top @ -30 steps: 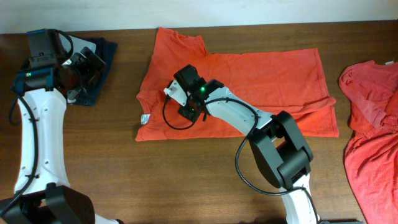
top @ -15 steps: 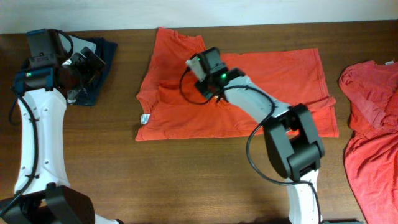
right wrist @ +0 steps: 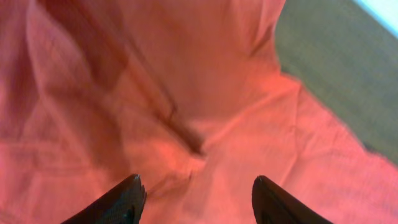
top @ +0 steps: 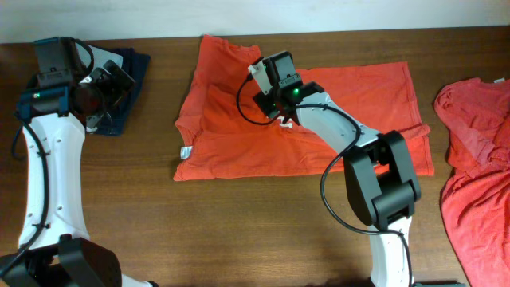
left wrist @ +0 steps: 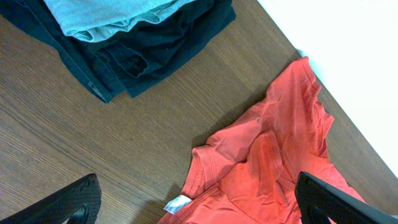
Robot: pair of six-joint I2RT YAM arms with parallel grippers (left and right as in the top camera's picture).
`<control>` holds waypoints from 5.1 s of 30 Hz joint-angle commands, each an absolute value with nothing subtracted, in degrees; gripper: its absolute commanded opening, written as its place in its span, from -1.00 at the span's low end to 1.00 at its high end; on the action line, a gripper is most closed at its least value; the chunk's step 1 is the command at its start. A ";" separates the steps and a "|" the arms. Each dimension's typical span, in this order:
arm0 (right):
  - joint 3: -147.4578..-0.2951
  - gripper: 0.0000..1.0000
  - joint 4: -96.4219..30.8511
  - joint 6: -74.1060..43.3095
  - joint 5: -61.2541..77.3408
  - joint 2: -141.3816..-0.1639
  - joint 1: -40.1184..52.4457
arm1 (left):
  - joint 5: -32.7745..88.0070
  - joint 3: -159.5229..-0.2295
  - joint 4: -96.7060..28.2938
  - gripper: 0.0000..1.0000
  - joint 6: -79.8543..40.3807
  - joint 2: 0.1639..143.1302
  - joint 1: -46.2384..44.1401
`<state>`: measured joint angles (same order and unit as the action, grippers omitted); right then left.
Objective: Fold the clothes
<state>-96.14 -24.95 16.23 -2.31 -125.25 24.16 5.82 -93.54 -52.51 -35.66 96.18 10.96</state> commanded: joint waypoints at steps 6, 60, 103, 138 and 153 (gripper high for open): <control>-99.88 0.18 -34.89 13.69 11.42 -117.45 29.10 | 6.24 -94.56 -52.38 0.98 -36.01 97.08 11.14; -80.03 -0.92 -46.92 1.19 3.79 -117.73 12.23 | 6.24 -94.56 -52.40 0.99 -36.01 97.08 11.16; -81.52 -0.92 -54.24 0.99 1.96 -117.80 -0.08 | 6.24 -94.56 -52.40 0.99 -36.01 97.08 11.14; -94.85 -0.85 -67.11 0.34 -1.06 -117.56 -6.74 | 6.24 -94.56 -52.38 0.99 -36.01 97.08 11.14; -80.77 -0.92 -46.28 0.36 0.82 -117.64 -6.79 | 6.24 -94.56 -52.38 0.99 -36.01 97.08 11.14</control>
<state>-81.84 -48.34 0.69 0.34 -117.40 -6.72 5.82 -93.54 -52.51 -35.64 96.18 10.96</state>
